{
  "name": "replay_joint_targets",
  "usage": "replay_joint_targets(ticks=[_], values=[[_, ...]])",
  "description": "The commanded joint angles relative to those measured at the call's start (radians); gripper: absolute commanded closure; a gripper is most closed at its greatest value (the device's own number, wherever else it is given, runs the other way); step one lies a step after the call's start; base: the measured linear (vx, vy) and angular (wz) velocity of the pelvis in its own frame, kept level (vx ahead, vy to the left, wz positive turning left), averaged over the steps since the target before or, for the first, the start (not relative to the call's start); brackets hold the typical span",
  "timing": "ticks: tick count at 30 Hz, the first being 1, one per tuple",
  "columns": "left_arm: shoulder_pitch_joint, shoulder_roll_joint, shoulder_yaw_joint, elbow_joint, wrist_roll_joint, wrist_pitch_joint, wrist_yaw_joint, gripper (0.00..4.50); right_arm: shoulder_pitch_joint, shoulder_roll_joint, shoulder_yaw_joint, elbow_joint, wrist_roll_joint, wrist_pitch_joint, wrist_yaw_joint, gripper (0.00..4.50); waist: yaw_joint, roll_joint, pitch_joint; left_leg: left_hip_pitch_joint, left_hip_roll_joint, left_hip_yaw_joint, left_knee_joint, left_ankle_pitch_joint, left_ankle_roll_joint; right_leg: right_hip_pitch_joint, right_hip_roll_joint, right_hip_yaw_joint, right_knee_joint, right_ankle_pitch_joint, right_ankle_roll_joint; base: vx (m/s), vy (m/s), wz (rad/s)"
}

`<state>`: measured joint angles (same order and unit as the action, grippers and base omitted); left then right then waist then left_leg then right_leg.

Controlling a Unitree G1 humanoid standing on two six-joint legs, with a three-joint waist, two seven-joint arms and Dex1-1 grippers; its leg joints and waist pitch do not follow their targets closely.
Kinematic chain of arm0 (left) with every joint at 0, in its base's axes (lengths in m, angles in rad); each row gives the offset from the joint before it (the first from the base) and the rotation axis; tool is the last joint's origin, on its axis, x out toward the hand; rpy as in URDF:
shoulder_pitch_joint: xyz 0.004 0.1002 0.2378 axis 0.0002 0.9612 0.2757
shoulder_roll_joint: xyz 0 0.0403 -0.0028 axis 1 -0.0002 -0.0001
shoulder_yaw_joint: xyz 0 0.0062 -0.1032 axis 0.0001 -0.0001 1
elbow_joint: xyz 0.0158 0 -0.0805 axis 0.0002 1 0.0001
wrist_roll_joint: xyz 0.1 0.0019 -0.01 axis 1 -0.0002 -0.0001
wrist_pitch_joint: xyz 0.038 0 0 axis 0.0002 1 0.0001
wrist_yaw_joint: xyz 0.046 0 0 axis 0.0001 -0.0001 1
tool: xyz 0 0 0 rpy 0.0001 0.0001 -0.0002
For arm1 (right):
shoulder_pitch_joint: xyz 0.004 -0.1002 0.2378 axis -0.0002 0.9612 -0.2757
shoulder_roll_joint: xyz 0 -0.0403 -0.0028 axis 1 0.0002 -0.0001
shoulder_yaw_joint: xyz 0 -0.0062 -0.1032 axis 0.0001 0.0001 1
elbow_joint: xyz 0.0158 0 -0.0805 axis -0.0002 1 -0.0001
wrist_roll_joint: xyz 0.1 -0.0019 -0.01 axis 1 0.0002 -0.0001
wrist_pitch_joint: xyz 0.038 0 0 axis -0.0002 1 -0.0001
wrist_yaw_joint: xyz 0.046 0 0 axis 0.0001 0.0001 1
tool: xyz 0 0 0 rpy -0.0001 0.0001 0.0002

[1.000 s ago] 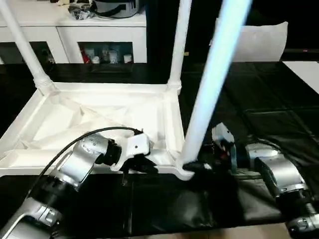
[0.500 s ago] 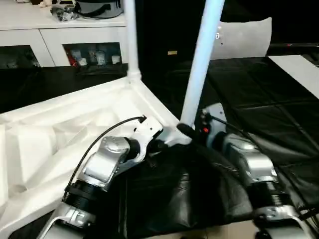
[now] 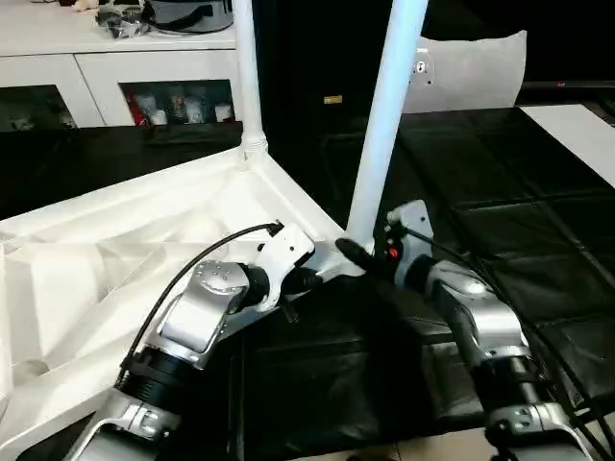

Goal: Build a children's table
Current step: Rotate leg to tighten

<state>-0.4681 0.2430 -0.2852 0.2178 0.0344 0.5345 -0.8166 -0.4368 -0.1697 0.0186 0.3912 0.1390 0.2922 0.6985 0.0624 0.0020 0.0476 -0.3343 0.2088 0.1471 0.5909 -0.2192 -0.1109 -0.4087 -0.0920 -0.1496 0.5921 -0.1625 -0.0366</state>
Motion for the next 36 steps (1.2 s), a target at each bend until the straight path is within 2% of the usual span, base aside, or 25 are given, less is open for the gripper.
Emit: replay_joint_targets(ticks=[1, 3, 6, 7, 11, 18, 21, 25, 26, 32, 36], values=[[-0.019, 0.024, -0.021, -0.038, -0.039, -0.086, -0.092, 4.50, 0.010, -0.054, 0.073, -0.036, 0.021, -0.032, 0.141, 0.51, 0.012, -0.003, -0.067, -0.019, 0.013, 0.008, -0.060, -0.074, 0.090, 0.077, -0.060, 0.062, -0.072, -0.264, -0.140, 0.000, 0.000, 0.00], [-0.017, 0.046, -0.030, -0.034, -0.042, -0.108, -0.131, 4.50, 0.014, -0.086, 0.077, -0.037, 0.021, -0.042, 0.185, 0.31, 0.014, -0.004, -0.066, -0.020, 0.015, 0.011, -0.059, -0.076, 0.101, 0.077, -0.060, 0.065, -0.071, -0.267, -0.139, 0.000, 0.000, 0.00], [-0.011, 0.090, -0.051, -0.034, -0.055, -0.150, -0.214, 4.50, 0.021, -0.142, 0.080, -0.037, 0.024, -0.067, 0.275, 0.05, 0.021, -0.004, -0.065, -0.016, 0.017, 0.011, -0.060, -0.082, 0.102, 0.073, -0.060, 0.064, -0.073, -0.284, -0.141, 0.000, 0.000, 0.00], [-0.011, 0.145, -0.078, -0.012, -0.058, -0.222, -0.313, 4.50, 0.020, -0.203, 0.083, -0.040, 0.044, -0.080, 0.390, 0.02, 0.029, -0.002, -0.065, -0.012, 0.018, 0.011, -0.061, -0.101, 0.100, 0.071, -0.060, 0.064, -0.077, -0.308, -0.137, 0.000, 0.000, 0.00], [-0.016, 0.197, -0.110, 0.018, -0.050, -0.299, -0.407, 4.50, 0.008, -0.248, 0.103, -0.028, 0.038, -0.122, 0.452, 0.02, 0.050, -0.004, -0.065, -0.007, 0.022, 0.011, -0.063, -0.098, 0.091, 0.067, -0.061, 0.067, -0.071, -0.298, -0.139, 0.000, 0.000, 0.00], [-0.038, 0.242, -0.144, 0.059, -0.033, -0.373, -0.486, 4.50, 0.005, -0.305, 0.159, -0.017, 0.035, -0.178, 0.594, 0.02, 0.052, -0.011, -0.066, -0.014, 0.023, 0.011, -0.062, -0.094, 0.084, 0.073, -0.063, 0.068, -0.066, -0.283, -0.146, 0.000, 0.000, 0.00], [-0.048, 0.250, -0.151, 0.073, -0.033, -0.394, -0.505, 4.50, 0.003, -0.307, 0.169, -0.005, 0.033, -0.201, 0.628, 0.02, 0.051, -0.013, -0.065, -0.015, 0.020, 0.012, -0.061, -0.090, 0.088, 0.073, -0.063, 0.067, -0.068, -0.311, -0.137, 0.000, 0.000, 0.00], [-0.058, 0.248, -0.155, 0.100, -0.034, -0.430, -0.530, 4.50, -0.001, -0.304, 0.182, -0.005, 0.052, -0.199, 0.668, 0.38, 0.051, -0.016, -0.065, -0.014, 0.020, 0.013, -0.060, -0.090, 0.088, 0.071, -0.061, 0.065, -0.071, -0.329, -0.128, 0.000, 0.000, 0.00], [-0.058, 0.248, -0.155, 0.100, -0.034, -0.430, -0.530, 4.50, -0.001, -0.304, 0.182, -0.005, 0.052, -0.199, 0.668, 0.61, 0.052, -0.015, -0.066, -0.015, 0.022, 0.011, -0.061, -0.089, 0.088, 0.072, -0.062, 0.066, -0.069, -0.324, -0.129, 0.000, 0.000, 0.00], [-0.060, 0.247, -0.158, 0.122, -0.035, -0.452, -0.535, 4.50, 0.007, -0.319, 0.196, -0.012, 0.055, -0.207, 0.700, 0.93, 0.052, -0.019, -0.067, -0.015, 0.022, 0.012, -0.060, -0.074, 0.090, 0.072, -0.061, 0.066, -0.066, -0.309, -0.132, 0.000, 0.000, 0.00], [-0.058, 0.242, -0.157, 0.124, -0.036, -0.455, -0.536, 4.50, 0.007, -0.313, 0.202, -0.008, 0.052, -0.207, 0.703, 1.20, 0.053, -0.022, -0.065, -0.014, 0.020, 0.013, -0.060, -0.083, 0.087, 0.072, -0.062, 0.066, -0.070, -0.340, -0.120, 0.000, 0.000, 0.00]])
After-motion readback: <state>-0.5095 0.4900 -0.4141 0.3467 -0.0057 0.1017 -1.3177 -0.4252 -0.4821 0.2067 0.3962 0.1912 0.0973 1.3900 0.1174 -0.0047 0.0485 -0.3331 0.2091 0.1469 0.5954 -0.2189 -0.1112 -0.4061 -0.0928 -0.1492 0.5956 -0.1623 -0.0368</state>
